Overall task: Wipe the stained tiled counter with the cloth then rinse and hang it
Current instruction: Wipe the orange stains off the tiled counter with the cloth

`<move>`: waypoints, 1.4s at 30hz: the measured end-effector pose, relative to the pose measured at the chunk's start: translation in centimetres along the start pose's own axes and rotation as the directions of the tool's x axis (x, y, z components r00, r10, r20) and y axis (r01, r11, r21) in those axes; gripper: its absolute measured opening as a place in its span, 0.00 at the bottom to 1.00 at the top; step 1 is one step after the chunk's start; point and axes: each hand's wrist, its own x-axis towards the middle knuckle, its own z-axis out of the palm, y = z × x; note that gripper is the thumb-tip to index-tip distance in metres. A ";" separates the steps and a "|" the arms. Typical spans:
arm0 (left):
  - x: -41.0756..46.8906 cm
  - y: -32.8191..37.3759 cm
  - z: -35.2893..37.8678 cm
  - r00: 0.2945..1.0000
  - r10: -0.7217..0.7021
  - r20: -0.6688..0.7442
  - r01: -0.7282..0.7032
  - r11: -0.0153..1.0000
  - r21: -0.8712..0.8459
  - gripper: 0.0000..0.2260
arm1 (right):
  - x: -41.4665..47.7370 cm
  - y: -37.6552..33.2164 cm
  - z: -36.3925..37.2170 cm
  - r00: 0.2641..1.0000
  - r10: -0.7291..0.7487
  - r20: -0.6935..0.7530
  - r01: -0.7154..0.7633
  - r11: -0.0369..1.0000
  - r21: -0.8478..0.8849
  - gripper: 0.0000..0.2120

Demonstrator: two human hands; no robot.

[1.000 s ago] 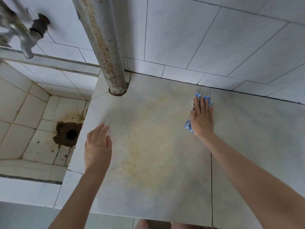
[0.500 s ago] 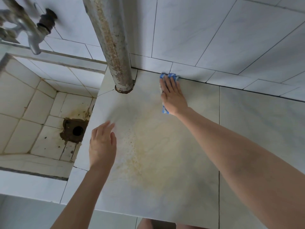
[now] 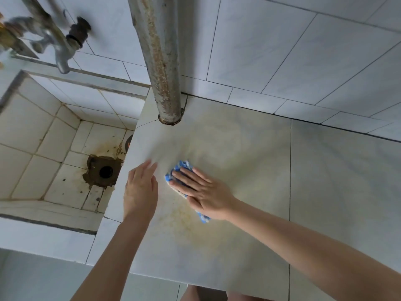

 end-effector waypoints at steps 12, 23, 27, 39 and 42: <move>0.6 0.4 0.2 0.998 -0.057 0.007 0.057 0.998 0.033 0.16 | 7.0 11.1 -3.6 0.835 0.532 0.141 -0.542 0.839 0.042 0.25; 0.5 0.6 0.1 0.997 -0.077 -0.007 0.077 0.997 -0.006 0.17 | 10.0 11.9 -2.9 0.902 0.418 0.110 -0.424 0.904 0.045 0.25; 0.6 0.5 -0.1 0.997 -0.073 0.018 0.074 0.997 -0.008 0.17 | 9.0 9.4 -1.8 0.946 0.316 0.067 -0.317 0.948 -0.002 0.30; 0.1 -0.9 -1.6 0.977 0.113 0.183 -0.116 0.993 0.004 0.22 | 4.0 -2.7 0.8 0.955 0.290 -0.061 -0.287 0.956 0.063 0.25; -0.1 -1.4 -2.0 0.966 0.143 0.214 -0.141 0.990 -0.021 0.22 | 2.1 -4.1 0.8 0.950 0.304 -0.069 -0.301 0.952 0.048 0.25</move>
